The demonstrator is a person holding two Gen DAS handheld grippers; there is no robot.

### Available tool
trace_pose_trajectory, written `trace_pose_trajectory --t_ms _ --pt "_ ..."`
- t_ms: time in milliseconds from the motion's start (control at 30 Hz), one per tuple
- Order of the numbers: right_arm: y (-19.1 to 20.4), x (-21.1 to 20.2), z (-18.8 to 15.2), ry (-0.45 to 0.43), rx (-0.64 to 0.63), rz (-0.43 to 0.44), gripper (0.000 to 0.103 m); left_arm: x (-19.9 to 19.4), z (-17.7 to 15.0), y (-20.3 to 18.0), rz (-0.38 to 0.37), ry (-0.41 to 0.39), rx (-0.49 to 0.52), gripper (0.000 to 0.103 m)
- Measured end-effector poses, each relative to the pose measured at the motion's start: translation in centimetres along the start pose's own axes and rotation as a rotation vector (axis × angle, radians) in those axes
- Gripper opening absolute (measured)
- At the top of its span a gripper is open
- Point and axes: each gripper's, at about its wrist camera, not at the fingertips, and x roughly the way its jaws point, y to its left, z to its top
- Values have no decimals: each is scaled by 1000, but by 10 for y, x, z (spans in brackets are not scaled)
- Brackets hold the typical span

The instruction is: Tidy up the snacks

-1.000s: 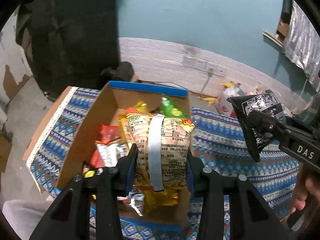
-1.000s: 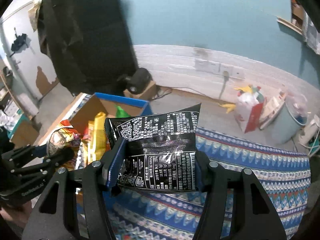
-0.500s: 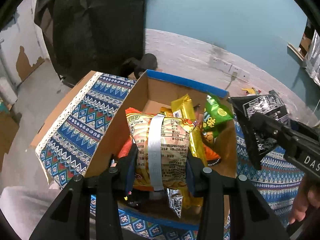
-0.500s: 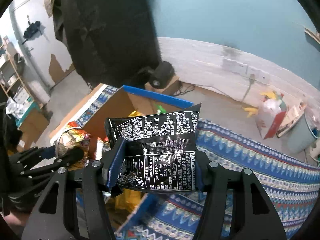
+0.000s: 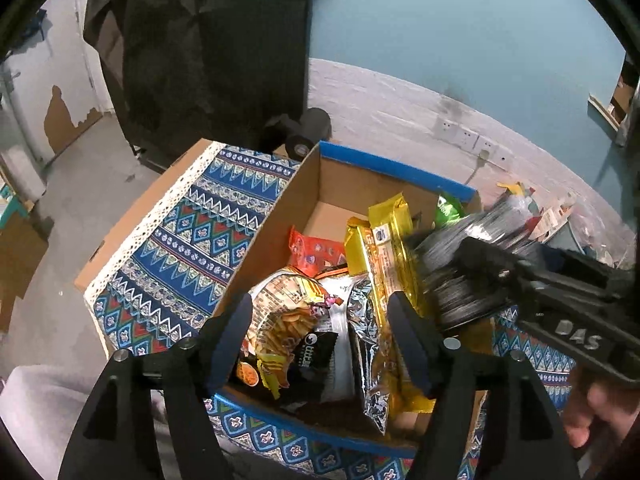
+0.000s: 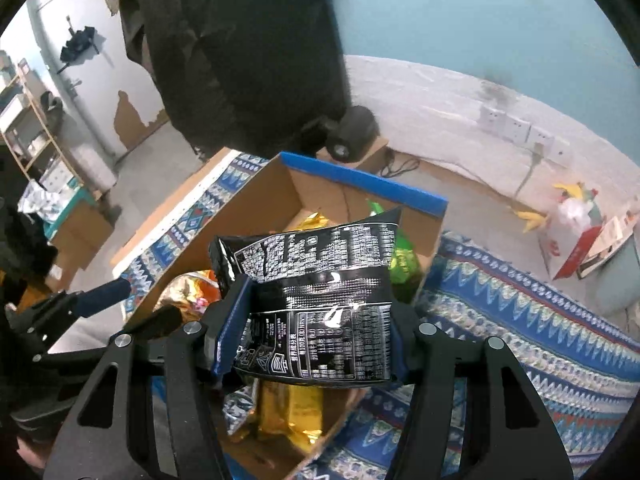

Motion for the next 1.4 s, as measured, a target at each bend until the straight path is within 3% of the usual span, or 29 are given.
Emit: trace_pose_trajectory --t_ms 267,500,733,1067,1400 --pt "3 5 0 19 -16 12 60 -12 2 -1 17 -22 5 76" --pt "-4 -26 -1 -31 -15 -47 74 -30 3 -10 -8 -61 20 80" --pt "-6 -62 0 -95 -25 -91 81 -54 4 -26 -45 -117 46 85" --pt "-17 -97 -9 -138 -13 -135 82 -79 -1 -45 -84 -166 97 87" --pt "-28 -115 -26 -166 -19 -182 82 -86 -4 -60 -63 -191 148 90"
